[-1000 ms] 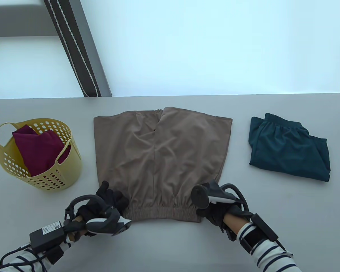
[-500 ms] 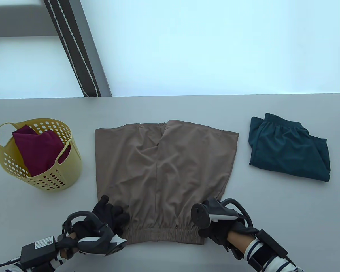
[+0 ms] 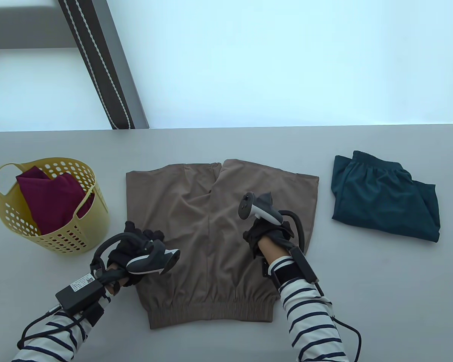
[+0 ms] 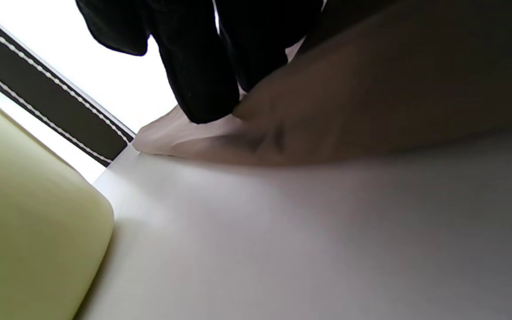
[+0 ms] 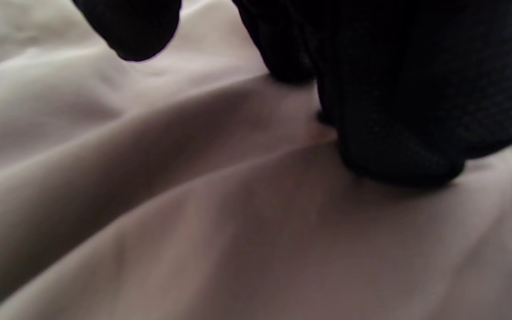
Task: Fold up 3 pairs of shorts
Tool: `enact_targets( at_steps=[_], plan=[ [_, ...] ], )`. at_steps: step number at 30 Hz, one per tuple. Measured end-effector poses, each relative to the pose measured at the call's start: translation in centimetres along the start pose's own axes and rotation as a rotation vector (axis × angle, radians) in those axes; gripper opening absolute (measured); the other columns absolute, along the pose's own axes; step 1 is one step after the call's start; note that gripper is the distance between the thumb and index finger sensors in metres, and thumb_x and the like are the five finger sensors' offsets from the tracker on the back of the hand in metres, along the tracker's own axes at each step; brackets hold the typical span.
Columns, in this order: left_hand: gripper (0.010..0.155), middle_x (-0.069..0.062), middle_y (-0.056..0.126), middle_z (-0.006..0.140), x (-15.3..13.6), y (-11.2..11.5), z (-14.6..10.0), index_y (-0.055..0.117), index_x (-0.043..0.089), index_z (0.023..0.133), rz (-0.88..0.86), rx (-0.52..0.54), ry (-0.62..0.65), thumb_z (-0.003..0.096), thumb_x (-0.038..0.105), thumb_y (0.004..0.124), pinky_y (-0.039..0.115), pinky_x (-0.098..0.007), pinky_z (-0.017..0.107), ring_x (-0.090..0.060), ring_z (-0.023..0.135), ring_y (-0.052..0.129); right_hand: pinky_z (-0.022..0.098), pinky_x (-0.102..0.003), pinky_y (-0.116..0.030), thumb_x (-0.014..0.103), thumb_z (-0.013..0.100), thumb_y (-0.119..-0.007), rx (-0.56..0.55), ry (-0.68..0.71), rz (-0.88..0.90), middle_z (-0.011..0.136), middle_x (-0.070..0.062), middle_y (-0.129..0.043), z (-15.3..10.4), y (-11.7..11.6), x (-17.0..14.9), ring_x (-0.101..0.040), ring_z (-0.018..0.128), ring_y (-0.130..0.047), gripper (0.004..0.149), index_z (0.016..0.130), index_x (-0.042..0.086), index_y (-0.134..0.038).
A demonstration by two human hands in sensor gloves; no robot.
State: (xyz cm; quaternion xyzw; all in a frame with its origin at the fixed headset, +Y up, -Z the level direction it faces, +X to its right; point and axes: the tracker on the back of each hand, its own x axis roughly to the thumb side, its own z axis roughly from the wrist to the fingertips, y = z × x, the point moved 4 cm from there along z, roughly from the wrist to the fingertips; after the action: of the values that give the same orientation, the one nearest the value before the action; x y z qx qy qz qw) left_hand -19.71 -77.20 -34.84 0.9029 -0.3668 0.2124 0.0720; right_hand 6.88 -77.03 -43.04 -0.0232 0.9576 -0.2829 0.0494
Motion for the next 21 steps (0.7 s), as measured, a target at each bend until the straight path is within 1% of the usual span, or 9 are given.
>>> enact_targets(
  at_steps=[5,7,9,10,11,13,16,19,21],
  plan=[
    [0.058,-0.003,0.086,0.101,2.1,-1.1,-2.0,0.06,0.026,0.1,-0.013,-0.001,0.109,0.0503,0.048,0.042,0.069,-0.059,0.072,-0.027,0.084,0.101,0.039,-0.056,-0.08,0.052,0.048,-0.058,-0.011,-0.099,-0.034,0.076,-0.055,-0.064,1.3,-0.2,-0.8,-0.063,0.058,-0.086,0.082,0.099,-0.011,-0.045],
    [0.058,-0.004,0.085,0.102,3.3,-2.0,-3.4,0.061,0.026,0.1,-0.036,0.012,0.171,0.0502,0.049,0.042,0.068,-0.06,0.072,-0.029,0.085,0.1,0.05,-0.065,-0.066,0.052,0.049,-0.055,0.004,-0.102,-0.008,0.087,-0.056,-0.043,1.8,-0.8,-1.0,-0.072,0.071,-0.064,0.086,0.102,-0.01,-0.03],
    [0.058,-0.003,0.086,0.101,4.9,-3.1,-5.4,0.064,0.027,0.098,-0.036,0.043,0.262,0.0498,0.05,0.042,0.067,-0.06,0.072,-0.029,0.085,0.099,0.059,-0.068,-0.048,0.052,0.049,-0.05,0.04,-0.072,0.048,0.094,-0.049,-0.02,2.3,-1.6,-1.1,-0.071,0.083,-0.036,0.085,0.103,-0.002,-0.014],
    [0.058,-0.002,0.087,0.099,5.6,-3.5,-6.3,0.066,0.028,0.097,-0.033,0.055,0.305,0.0496,0.051,0.042,0.067,-0.06,0.072,-0.028,0.085,0.099,0.061,-0.068,-0.042,0.052,0.049,-0.049,0.046,-0.051,0.083,0.095,-0.045,-0.012,2.4,-1.8,-1.1,-0.069,0.085,-0.027,0.084,0.102,0.001,-0.009],
    [0.058,0.0,0.088,0.098,6.1,-3.8,-6.9,0.067,0.029,0.096,-0.032,0.059,0.335,0.0494,0.051,0.042,0.066,-0.06,0.073,-0.028,0.086,0.098,0.064,-0.067,-0.032,0.053,0.049,-0.049,0.049,-0.026,0.12,0.097,-0.037,-0.003,2.6,-2.0,-1.1,-0.063,0.088,-0.015,0.082,0.102,0.009,-0.004],
    [0.057,0.003,0.089,0.095,7.3,-4.5,-8.7,0.069,0.031,0.094,-0.03,0.071,0.426,0.049,0.052,0.042,0.065,-0.061,0.073,-0.027,0.087,0.097,0.065,-0.064,-0.02,0.054,0.048,-0.048,0.055,0.026,0.153,0.098,-0.025,0.006,2.8,-2.4,-1.0,-0.055,0.09,-0.004,0.079,0.101,0.019,-0.001],
    [0.055,0.005,0.091,0.093,8.2,-5.0,-9.9,0.07,0.033,0.092,-0.046,0.052,0.515,0.0489,0.053,0.042,0.064,-0.061,0.074,-0.026,0.089,0.096,0.067,-0.061,-0.014,0.056,0.047,-0.048,0.042,0.084,0.143,0.099,-0.014,0.009,2.9,-2.6,-0.5,-0.047,0.092,0.002,0.076,0.1,0.028,-0.001],
    [0.056,0.006,0.091,0.093,8.3,-5.2,-9.9,0.07,0.034,0.092,-0.057,0.006,0.555,0.0484,0.054,0.042,0.063,-0.061,0.074,-0.025,0.089,0.096,0.068,-0.059,-0.013,0.057,0.046,-0.047,0.017,0.11,0.128,0.1,-0.011,0.008,2.7,-2.6,0.0,-0.045,0.093,0.002,0.076,0.1,0.029,-0.002],
    [0.055,0.008,0.092,0.092,7.7,-5.8,-9.3,0.071,0.034,0.091,-0.085,0.028,0.528,0.0483,0.053,0.042,0.063,-0.06,0.074,-0.025,0.089,0.096,0.068,-0.059,-0.014,0.056,0.047,-0.047,0.009,0.116,0.124,0.1,-0.012,0.007,2.5,-2.5,0.0,-0.046,0.092,0.001,0.077,0.1,0.026,0.0]
  ],
)
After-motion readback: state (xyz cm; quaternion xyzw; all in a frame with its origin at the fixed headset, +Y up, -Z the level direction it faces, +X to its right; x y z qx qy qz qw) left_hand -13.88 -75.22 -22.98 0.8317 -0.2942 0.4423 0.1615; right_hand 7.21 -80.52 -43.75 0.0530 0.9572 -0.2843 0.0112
